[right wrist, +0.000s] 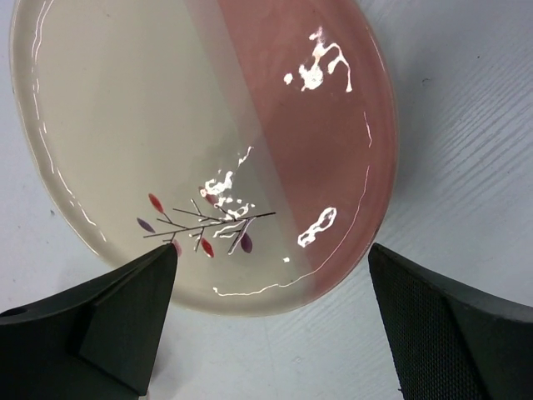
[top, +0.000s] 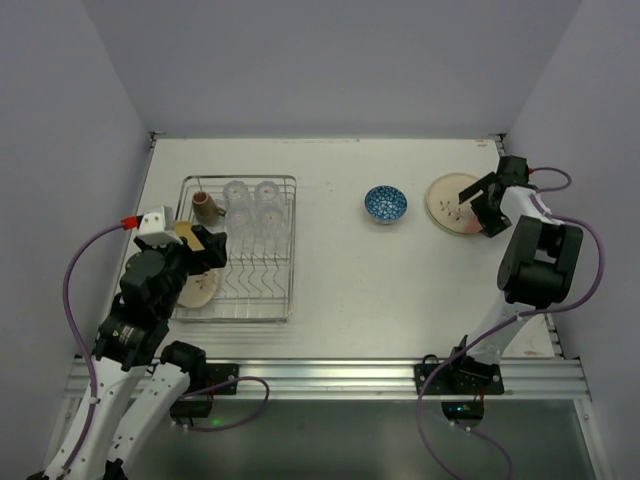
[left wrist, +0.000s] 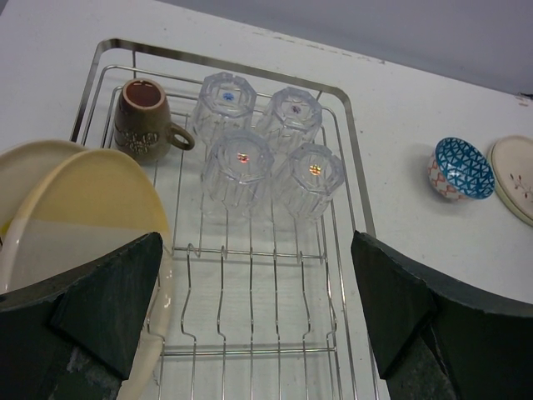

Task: Unload the mixed dishes from the dish rack

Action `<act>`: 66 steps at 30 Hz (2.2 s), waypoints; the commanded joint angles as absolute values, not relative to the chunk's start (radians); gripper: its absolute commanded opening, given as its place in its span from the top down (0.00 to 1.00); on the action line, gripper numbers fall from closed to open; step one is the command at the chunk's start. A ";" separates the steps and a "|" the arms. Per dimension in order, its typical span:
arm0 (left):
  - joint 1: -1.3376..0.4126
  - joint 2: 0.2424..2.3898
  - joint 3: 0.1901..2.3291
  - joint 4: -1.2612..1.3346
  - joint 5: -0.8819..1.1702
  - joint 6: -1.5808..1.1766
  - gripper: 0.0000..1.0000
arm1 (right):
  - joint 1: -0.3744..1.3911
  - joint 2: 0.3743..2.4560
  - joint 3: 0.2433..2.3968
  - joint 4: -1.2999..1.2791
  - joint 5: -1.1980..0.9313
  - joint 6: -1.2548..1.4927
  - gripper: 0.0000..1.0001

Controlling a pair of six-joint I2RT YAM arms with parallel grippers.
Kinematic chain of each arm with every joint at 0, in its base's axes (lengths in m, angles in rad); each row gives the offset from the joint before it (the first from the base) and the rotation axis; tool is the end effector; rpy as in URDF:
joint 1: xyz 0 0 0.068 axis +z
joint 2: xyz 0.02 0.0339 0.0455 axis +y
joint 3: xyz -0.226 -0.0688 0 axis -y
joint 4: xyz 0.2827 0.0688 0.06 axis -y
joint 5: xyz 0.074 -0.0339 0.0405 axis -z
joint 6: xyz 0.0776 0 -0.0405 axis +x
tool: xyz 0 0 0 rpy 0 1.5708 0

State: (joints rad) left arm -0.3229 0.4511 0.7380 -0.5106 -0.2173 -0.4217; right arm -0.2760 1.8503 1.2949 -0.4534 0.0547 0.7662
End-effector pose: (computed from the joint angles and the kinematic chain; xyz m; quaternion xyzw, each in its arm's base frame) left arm 0.2109 -0.0529 0.3163 -0.1059 0.7727 -0.1466 0.6084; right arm 0.4173 -0.1226 0.1045 0.4847 0.8292 0.0418 0.2753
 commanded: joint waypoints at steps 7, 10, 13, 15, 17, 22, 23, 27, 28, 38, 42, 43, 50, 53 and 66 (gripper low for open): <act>-0.330 0.543 0.854 -0.633 -0.409 -0.434 0.00 | -0.246 1.675 1.307 -0.466 0.146 0.687 0.01; -0.330 0.623 0.948 -0.725 -0.492 -0.460 0.00 | -0.201 1.536 1.253 -0.427 0.129 0.638 0.01; -0.330 0.682 1.020 -0.779 -0.555 -0.472 0.00 | -0.167 1.380 1.171 -0.381 0.040 0.637 0.01; -0.330 0.716 1.057 -0.801 -0.583 -0.466 0.00 | -0.167 1.298 1.030 -0.255 -0.191 0.670 0.01; -0.330 0.756 1.074 -0.810 -0.612 -0.454 0.00 | -0.169 1.215 0.933 -0.125 -0.354 0.719 0.01; -0.328 0.879 1.136 -0.866 -0.653 -0.440 0.00 | -0.138 1.171 0.789 0.017 -0.592 0.790 0.01; -0.328 0.912 1.146 -0.882 -0.657 -0.440 0.00 | -0.130 1.158 0.779 0.017 -0.597 0.788 0.01; -0.322 0.954 1.152 -0.934 -0.698 -0.449 0.00 | -0.088 1.069 0.739 0.003 -0.620 0.767 0.01; -0.321 0.960 1.149 -0.940 -0.707 -0.451 0.02 | -0.083 1.054 0.733 0.003 -0.618 0.758 0.01; -0.302 1.026 1.126 -1.002 -0.761 -0.492 0.03 | -0.008 0.888 0.681 -0.024 -0.652 0.759 0.01; -0.287 1.037 1.079 -0.989 -0.721 -0.503 0.03 | 0.026 0.864 0.677 -0.025 -0.663 0.758 0.01; -0.282 1.037 1.069 -0.986 -0.709 -0.506 0.04 | 0.026 0.855 0.676 -0.025 -0.663 0.756 0.01; -0.270 1.012 1.017 -0.950 -0.630 -0.508 0.10 | 0.032 0.835 0.686 -0.051 -0.667 0.729 0.01; -0.250 1.005 1.014 -0.928 -0.580 -0.483 0.10 | 0.034 0.828 0.680 -0.051 -0.667 0.729 0.01; -0.175 0.962 0.991 -0.831 -0.261 -0.391 0.20 | 0.037 0.819 0.683 -0.045 -0.692 0.738 0.01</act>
